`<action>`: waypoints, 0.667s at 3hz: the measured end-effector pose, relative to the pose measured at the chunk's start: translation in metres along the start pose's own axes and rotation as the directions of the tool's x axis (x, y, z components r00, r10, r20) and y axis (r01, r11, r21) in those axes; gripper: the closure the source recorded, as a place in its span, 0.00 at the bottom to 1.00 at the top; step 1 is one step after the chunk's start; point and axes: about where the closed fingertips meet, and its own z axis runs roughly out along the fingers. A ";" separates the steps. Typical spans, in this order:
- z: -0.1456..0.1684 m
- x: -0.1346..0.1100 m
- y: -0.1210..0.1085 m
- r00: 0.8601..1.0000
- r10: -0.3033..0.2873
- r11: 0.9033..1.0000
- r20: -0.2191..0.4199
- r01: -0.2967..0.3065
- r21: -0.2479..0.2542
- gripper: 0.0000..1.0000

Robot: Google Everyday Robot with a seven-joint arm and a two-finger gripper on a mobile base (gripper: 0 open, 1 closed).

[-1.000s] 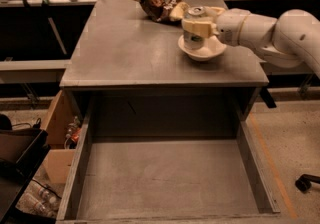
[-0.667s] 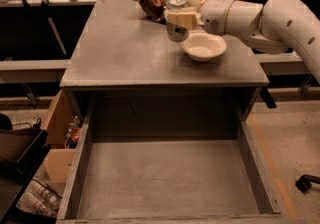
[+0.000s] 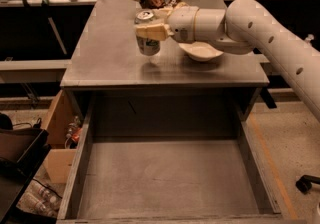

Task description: Pick 7up can from paper bowl and place on counter

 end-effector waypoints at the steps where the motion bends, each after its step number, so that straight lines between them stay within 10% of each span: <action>1: 0.019 0.032 0.034 0.994 0.107 0.991 -0.023 -0.109 -0.081 1.00; 2: 0.023 0.039 0.054 0.987 0.158 0.980 -0.023 -0.160 -0.121 1.00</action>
Offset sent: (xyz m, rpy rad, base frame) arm -0.0656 0.0463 -0.0622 0.0783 0.2555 0.1495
